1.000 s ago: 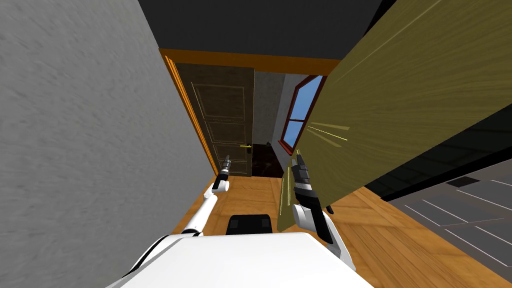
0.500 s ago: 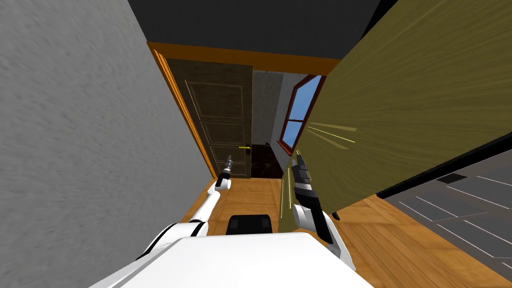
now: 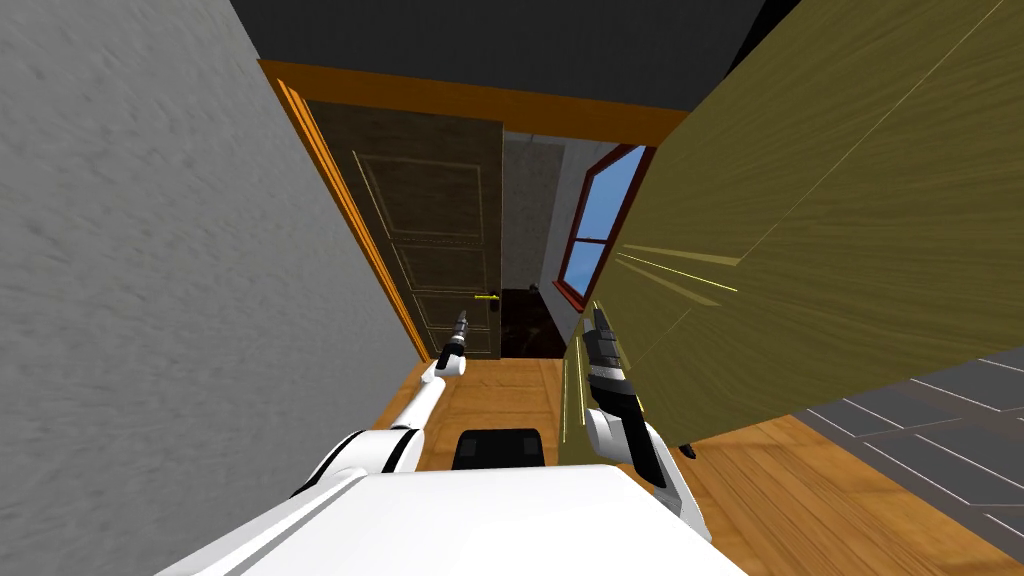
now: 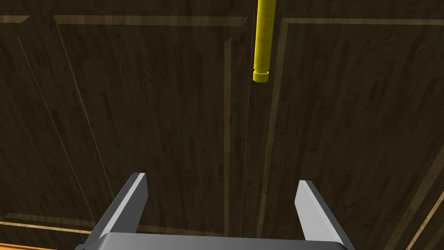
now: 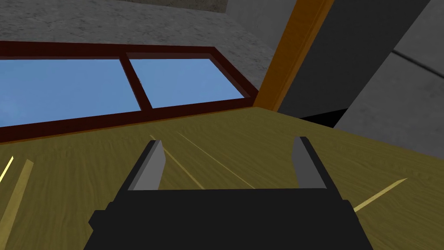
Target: Pull the door open
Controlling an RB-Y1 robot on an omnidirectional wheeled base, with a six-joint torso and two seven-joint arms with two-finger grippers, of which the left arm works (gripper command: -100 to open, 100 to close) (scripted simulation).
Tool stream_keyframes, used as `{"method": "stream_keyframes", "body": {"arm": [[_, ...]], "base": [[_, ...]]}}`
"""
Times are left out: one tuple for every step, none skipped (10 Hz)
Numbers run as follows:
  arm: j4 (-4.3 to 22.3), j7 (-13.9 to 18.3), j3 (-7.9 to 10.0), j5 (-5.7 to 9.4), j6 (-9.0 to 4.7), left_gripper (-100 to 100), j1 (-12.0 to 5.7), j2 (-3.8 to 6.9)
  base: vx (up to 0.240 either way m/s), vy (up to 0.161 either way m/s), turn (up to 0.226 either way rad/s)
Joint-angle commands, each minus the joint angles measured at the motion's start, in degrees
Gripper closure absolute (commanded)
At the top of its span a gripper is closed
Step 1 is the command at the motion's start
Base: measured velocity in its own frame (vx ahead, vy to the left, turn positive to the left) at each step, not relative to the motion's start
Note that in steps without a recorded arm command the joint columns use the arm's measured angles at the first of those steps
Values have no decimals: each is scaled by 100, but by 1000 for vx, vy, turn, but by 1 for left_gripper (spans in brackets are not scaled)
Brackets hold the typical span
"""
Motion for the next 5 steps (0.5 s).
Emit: {"method": "stream_keyframes", "body": {"arm": [[266,-7,32,10,-12,-100,-166,-29],[410,-10,50,16,-11,-100,-260,-47],[529,-13,65,21,-10,-100,-337,-65],[529,-13,65,21,-10,-100,-337,-65],[644,-15,80,25,-9,-100,-412,-82]], "base": [[96,15,-48],[94,6,-47],[81,3,-42],[58,8,-8],[53,2,-20]]}}
